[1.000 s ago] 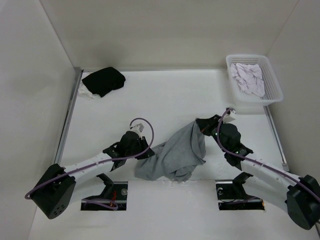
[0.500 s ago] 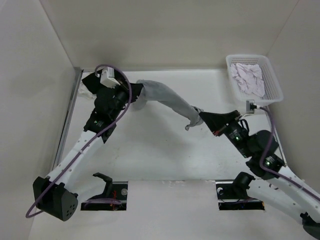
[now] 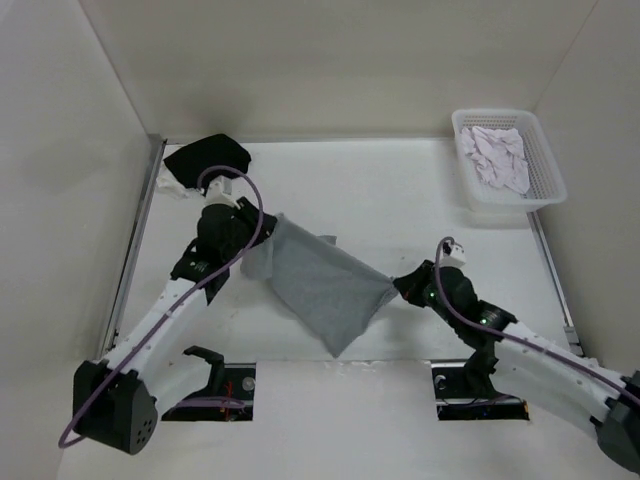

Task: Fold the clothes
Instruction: Flatten the tank top out

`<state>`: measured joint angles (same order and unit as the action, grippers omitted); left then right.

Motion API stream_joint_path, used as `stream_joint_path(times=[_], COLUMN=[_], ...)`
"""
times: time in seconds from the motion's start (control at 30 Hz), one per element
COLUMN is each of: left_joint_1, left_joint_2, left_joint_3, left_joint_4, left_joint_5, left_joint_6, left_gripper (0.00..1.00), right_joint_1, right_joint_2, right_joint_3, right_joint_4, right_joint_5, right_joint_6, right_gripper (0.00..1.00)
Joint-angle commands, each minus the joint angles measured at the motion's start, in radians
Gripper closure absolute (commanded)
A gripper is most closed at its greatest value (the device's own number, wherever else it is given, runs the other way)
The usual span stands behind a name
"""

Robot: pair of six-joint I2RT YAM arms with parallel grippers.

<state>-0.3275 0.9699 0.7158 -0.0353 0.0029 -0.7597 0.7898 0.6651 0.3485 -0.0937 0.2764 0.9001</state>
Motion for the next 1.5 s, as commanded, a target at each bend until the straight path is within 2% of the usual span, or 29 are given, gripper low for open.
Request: stream_joint_path(times=[0.0, 0.07, 0.17, 0.3, 0.33, 0.4, 0.5, 0.57, 0.6, 0.67, 0.77, 0.83, 0.87, 0.9, 0.93, 0.97, 1.0, 1.03, 1.1, 1.13, 1.2, 1.23, 1.4, 1.47], left_joint_1=[0.003, 0.015, 0.006, -0.015, -0.023, -0.046, -0.073, -0.090, -0.098, -0.094, -0.097, -0.098, -0.098, -0.097, -0.098, -0.100, -0.101, -0.100, -0.095, -0.091, -0.087, -0.081, -0.025, -0.018], left_joint_2=[0.064, 0.043, -0.032, -0.154, -0.172, -0.212, -0.246, -0.254, -0.238, -0.206, -0.148, -0.088, -0.061, -0.018, 0.019, 0.048, 0.064, 0.097, 0.130, 0.169, 0.223, 0.298, 0.551, 0.630], left_joint_3=[-0.076, -0.107, -0.130, -0.186, -0.200, -0.245, -0.314, -0.358, -0.389, -0.392, -0.389, -0.388, -0.389, -0.392, -0.392, -0.391, -0.386, -0.372, -0.349, -0.310, -0.248, -0.186, 0.047, 0.175], left_joint_4=[-0.054, -0.046, -0.061, -0.144, -0.170, -0.244, -0.317, -0.339, -0.330, -0.295, -0.244, -0.216, -0.200, -0.160, -0.115, -0.063, -0.034, 0.032, 0.084, 0.139, 0.202, 0.281, 0.382, 0.377], left_joint_5=[-0.027, -0.088, -0.179, -0.280, -0.300, -0.354, -0.409, -0.411, -0.414, -0.411, -0.408, -0.393, -0.385, -0.371, -0.354, -0.347, -0.345, -0.340, -0.331, -0.319, -0.307, -0.311, -0.285, -0.250], left_joint_6=[0.022, 0.022, 0.022, 0.030, 0.030, 0.011, -0.076, -0.140, -0.171, -0.175, -0.178, -0.178, -0.178, -0.178, -0.179, -0.181, -0.181, -0.176, -0.170, -0.161, -0.141, -0.110, -0.112, -0.112], left_gripper=[0.69, 0.61, 0.56, 0.56, 0.56, 0.58, 0.67, 0.70, 0.69, 0.64, 0.58, 0.56, 0.55, 0.55, 0.55, 0.56, 0.58, 0.64, 0.71, 0.82, 0.88, 0.91, 0.96, 0.96], right_joint_1=[-0.135, -0.212, -0.274, -0.289, -0.294, -0.303, -0.311, -0.306, -0.286, -0.251, -0.185, -0.093, -0.064, 0.011, 0.113, 0.143, 0.188, 0.243, 0.283, 0.312, 0.346, 0.357, 0.363, 0.381], right_joint_2=[0.128, 0.200, 0.264, 0.286, 0.286, 0.284, 0.286, 0.280, 0.274, 0.258, 0.194, 0.134, 0.120, 0.107, 0.103, 0.106, 0.119, 0.139, 0.158, 0.181, 0.221, 0.258, 0.437, 0.511], right_joint_3=[-0.058, -0.080, -0.060, -0.006, 0.001, 0.006, 0.010, 0.017, 0.017, 0.006, -0.025, -0.042, -0.046, -0.048, -0.048, -0.049, -0.051, -0.051, -0.051, -0.054, -0.052, -0.049, 0.015, 0.047], right_joint_4=[0.191, 0.325, 0.414, 0.411, 0.408, 0.407, 0.402, 0.373, 0.335, 0.286, 0.178, 0.061, 0.040, 0.008, -0.030, -0.046, -0.076, -0.124, -0.152, -0.161, -0.163, -0.150, -0.069, -0.029], right_joint_5=[-0.025, -0.074, -0.123, -0.112, -0.103, -0.085, -0.077, -0.072, -0.066, -0.060, -0.069, -0.069, -0.071, -0.078, -0.066, -0.054, -0.037, -0.014, 0.004, 0.006, 0.007, 0.015, -0.020, -0.023], right_joint_6=[0.030, 0.025, 0.007, -0.053, -0.067, -0.089, -0.099, -0.099, -0.102, -0.109, -0.092, -0.043, -0.023, 0.024, 0.080, 0.098, 0.132, 0.173, 0.203, 0.229, 0.258, 0.267, 0.240, 0.230], right_gripper=[0.92, 0.90, 0.89, 0.86, 0.82, 0.79, 0.74, 0.62, 0.54, 0.52, 0.73, 0.89, 0.90, 0.90, 0.85, 0.79, 0.69, 0.61, 0.56, 0.54, 0.53, 0.52, 0.55, 0.62])
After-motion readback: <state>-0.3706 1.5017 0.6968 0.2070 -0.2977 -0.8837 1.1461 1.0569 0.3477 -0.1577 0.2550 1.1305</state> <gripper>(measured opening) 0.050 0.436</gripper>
